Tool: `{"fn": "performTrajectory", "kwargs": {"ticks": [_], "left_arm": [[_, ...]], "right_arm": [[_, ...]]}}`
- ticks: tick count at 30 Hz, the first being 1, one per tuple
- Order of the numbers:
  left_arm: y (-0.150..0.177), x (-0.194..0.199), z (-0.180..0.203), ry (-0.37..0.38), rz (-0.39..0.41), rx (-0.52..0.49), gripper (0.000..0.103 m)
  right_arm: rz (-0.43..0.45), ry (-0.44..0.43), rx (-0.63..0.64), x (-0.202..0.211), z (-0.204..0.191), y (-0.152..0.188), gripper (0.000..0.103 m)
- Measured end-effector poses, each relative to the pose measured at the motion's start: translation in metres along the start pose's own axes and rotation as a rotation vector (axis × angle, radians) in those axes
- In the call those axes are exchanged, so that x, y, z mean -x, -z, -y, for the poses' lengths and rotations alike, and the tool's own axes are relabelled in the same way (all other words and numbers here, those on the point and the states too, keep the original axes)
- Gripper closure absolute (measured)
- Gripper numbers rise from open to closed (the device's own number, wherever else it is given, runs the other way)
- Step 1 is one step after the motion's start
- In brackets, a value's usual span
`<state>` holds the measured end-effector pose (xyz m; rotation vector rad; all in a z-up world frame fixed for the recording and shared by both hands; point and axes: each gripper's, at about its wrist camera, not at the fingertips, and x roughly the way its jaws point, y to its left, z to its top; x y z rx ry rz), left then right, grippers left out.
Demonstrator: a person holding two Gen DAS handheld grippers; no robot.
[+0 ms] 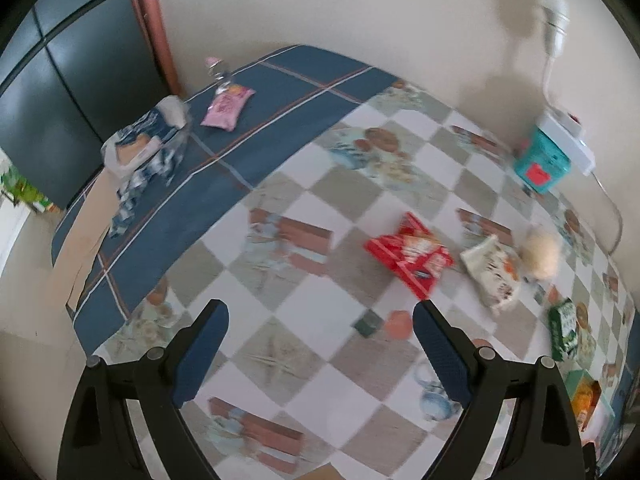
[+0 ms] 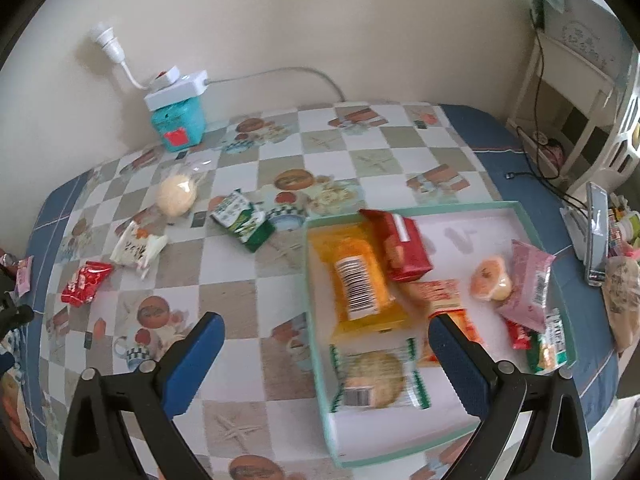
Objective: Organize snacks
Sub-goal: 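Withdraw both tools from the tray toward the remaining snacks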
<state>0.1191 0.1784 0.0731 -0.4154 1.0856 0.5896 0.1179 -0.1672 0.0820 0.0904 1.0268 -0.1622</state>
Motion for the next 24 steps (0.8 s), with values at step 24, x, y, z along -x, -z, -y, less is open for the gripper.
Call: {"fn": "performTrajectory", "kwargs": {"ticks": [24], "left_arm": [[-0.014,-0.065,-0.024,0.167,-0.113,0.072,0.009]], "right_arm": [[-0.061,-0.128,0.124,-0.051,-0.077,0.003,0.0]]}}
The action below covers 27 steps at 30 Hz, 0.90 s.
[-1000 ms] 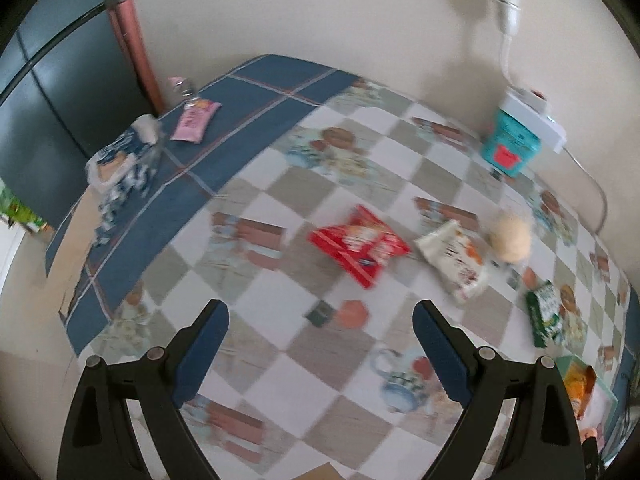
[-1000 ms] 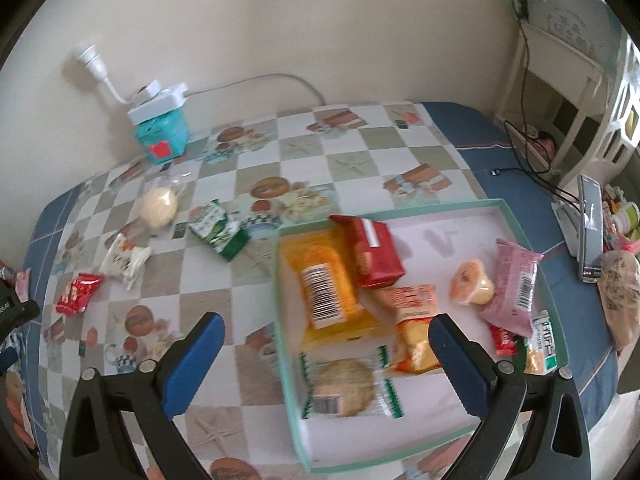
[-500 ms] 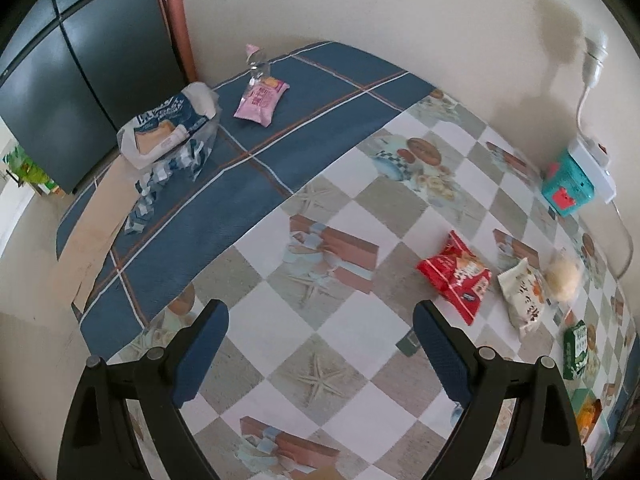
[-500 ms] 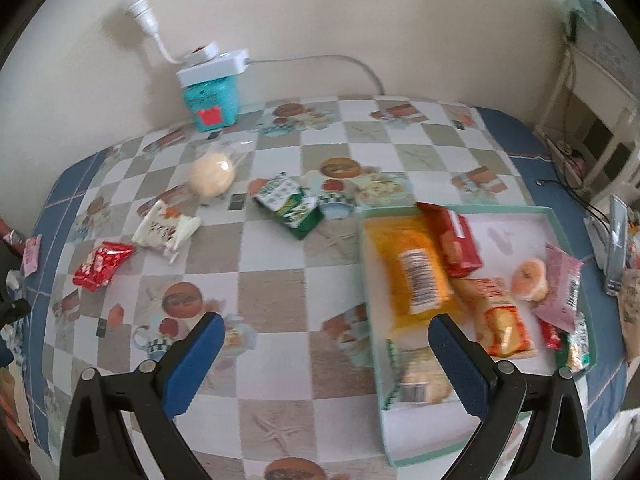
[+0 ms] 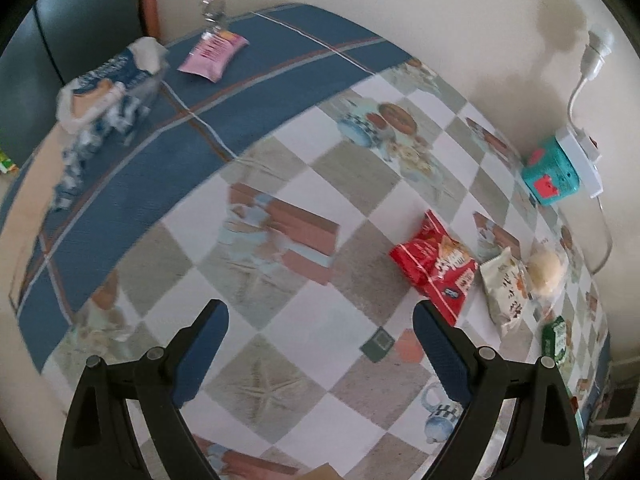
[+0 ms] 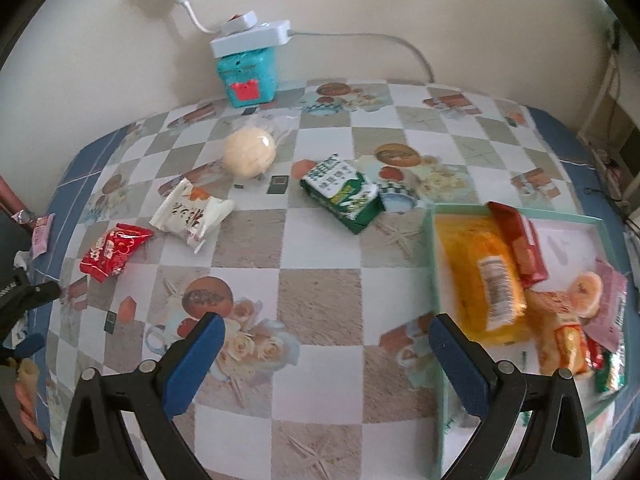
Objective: Organize snacks
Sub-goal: 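Withdraw both tools from the tray toward the remaining snacks, then grasp the red snack packet with the left tool while the right grasps the bun bag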
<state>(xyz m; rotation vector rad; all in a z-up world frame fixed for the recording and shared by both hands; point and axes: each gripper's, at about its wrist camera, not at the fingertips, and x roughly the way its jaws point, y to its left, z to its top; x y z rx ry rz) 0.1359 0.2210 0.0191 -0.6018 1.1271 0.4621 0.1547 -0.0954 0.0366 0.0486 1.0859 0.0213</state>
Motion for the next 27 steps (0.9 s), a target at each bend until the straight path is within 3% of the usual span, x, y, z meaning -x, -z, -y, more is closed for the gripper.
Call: {"fn": "performTrajectory", "kwargs": {"ticks": [5,11,22,27], "left_arm": [[-0.003,-0.005,0.021,0.045,0.043,-0.092,0.009],[-0.018,-0.017,0.036,0.121,0.032,-0.144,0.009],[-0.028,-0.03,0.081,0.047,0.102,-0.426,0.009],[-0.03,-0.044,0.089,0.036,0.084,-0.458,0.009]], "right_arm": [[-0.006,-0.054,0.021,-0.009,-0.008,-0.02,0.0],[-0.002,-0.125,-0.002,-0.019,-0.015,-0.064,0.0],[-0.074,-0.215,-0.101,-0.081,-0.026,-0.132,0.0],[-0.102,-0.201,-0.1,-0.108,-0.036,-0.144,0.003]]}}
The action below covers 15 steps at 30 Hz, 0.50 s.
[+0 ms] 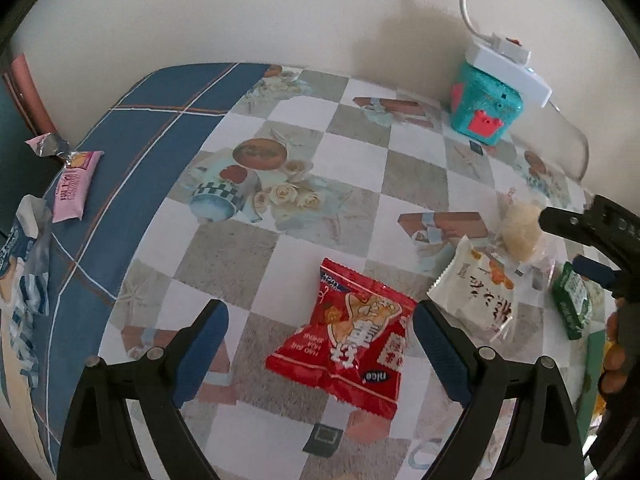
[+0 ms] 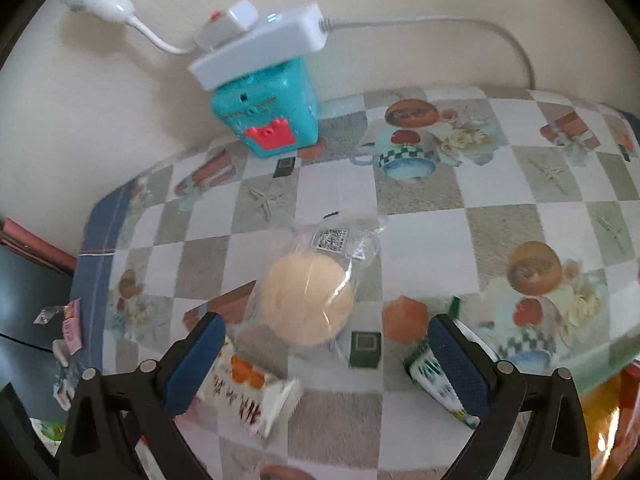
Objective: Organize snacks
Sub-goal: 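Grasp the red snack packet with the left tool while the right grasps the bun bag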
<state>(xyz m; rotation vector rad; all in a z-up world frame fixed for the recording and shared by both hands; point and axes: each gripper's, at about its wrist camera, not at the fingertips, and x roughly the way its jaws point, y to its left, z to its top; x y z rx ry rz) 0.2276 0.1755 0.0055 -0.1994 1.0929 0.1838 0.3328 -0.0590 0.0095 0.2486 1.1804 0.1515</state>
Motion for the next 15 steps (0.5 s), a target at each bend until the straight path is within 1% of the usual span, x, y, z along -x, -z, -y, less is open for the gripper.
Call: {"fn": "performTrajectory", "kwargs": {"ticks": [4,7,9,10,11,12,13,14,15], "left_arm": [[0.001,-0.01,0.003,0.005,-0.008,-0.017,0.009],[0.004,-0.016,0.004,0.013,-0.016,-0.019,0.009],[0.005,-0.016,0.005,0.017,-0.015,-0.021,0.011],[0.005,-0.016,0.006,0.024,-0.013,-0.022,0.019],[0.005,-0.015,0.006,0.033,-0.011,-0.022,0.032],[0.005,-0.014,0.007,0.043,-0.009,-0.018,0.038],[0.005,-0.012,0.007,0.047,-0.008,-0.018,0.046],[0.005,-0.012,0.008,0.046,-0.008,-0.019,0.051],[0.004,-0.01,0.008,0.04,-0.004,-0.022,0.053]], "right_arm": [[-0.011,0.011,0.002,-0.016,-0.004,-0.004,0.011],[-0.019,0.002,0.001,-0.024,-0.006,-0.005,0.019],[-0.017,-0.013,0.0,-0.024,-0.007,-0.005,0.033],[-0.013,-0.017,0.003,-0.024,-0.008,-0.005,0.035],[-0.007,-0.011,0.011,-0.023,-0.01,-0.004,0.043],[-0.004,-0.004,0.016,-0.021,-0.011,-0.005,0.044],[-0.006,-0.006,0.016,-0.021,-0.011,-0.005,0.045],[-0.009,-0.01,0.013,-0.02,-0.011,-0.005,0.046],[-0.012,-0.015,0.013,-0.019,-0.01,-0.004,0.046]]}}
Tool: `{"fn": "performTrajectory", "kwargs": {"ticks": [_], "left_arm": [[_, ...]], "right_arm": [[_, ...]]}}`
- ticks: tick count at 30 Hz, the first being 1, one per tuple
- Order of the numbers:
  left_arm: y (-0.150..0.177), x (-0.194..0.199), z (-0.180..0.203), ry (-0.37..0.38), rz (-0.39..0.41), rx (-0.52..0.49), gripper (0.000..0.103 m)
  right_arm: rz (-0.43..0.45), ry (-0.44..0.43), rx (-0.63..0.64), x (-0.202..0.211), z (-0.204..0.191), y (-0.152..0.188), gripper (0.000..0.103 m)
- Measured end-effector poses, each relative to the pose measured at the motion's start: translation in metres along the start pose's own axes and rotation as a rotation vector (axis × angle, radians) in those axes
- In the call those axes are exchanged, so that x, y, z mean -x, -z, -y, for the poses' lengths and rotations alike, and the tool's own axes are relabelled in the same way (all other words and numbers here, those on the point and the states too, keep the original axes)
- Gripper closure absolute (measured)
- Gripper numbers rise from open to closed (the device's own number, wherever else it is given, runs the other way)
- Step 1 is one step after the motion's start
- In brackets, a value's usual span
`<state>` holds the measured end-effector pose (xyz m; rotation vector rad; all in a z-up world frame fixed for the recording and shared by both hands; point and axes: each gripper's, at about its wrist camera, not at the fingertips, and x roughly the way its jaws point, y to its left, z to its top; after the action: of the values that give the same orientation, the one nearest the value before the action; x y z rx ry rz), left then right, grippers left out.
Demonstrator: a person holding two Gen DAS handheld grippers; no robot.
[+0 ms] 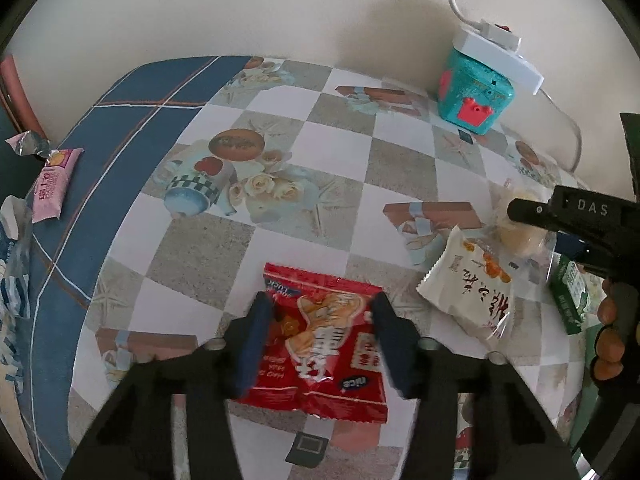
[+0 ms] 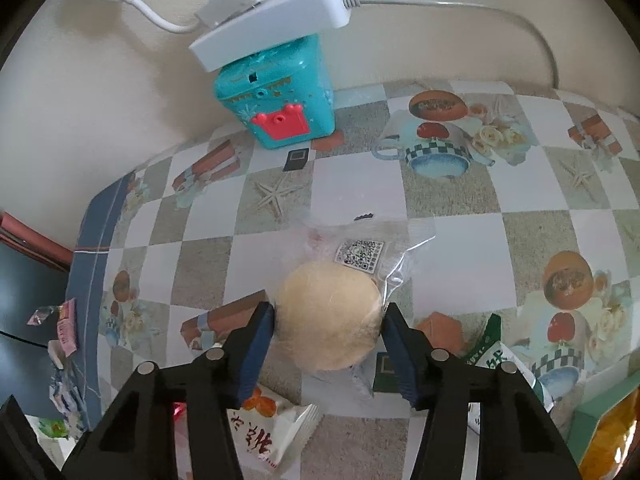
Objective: Organize snacks
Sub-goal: 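Grasp the red snack packet with the left tool while the right grasps the bun bag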
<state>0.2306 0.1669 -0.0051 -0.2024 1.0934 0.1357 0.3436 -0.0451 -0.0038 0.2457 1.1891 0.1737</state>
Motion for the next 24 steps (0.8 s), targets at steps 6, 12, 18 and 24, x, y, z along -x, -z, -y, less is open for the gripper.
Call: {"fn": "performTrajectory", "kwargs": {"ticks": [6,12,18,24], "left_arm": [[0.0,0.004,-0.003,0.001,-0.002,0.031,0.058],[0.008,0.019,-0.004,-0.025,0.018,0.113,0.074],[0.015,0.025,0.0,0.014,0.008,0.133,0.077],[0.015,0.022,-0.01,0.067,-0.007,0.169,0.078]], "right_arm": [[0.006,-0.031,-0.022,0.013,0.011,0.01,0.048],[0.027,-0.093,-0.056,0.043,0.025,0.03,0.048],[0.056,-0.094,-0.046,0.08,0.036,0.061,0.048],[0.069,-0.107,-0.043,0.099,0.047,0.092,0.048]]}}
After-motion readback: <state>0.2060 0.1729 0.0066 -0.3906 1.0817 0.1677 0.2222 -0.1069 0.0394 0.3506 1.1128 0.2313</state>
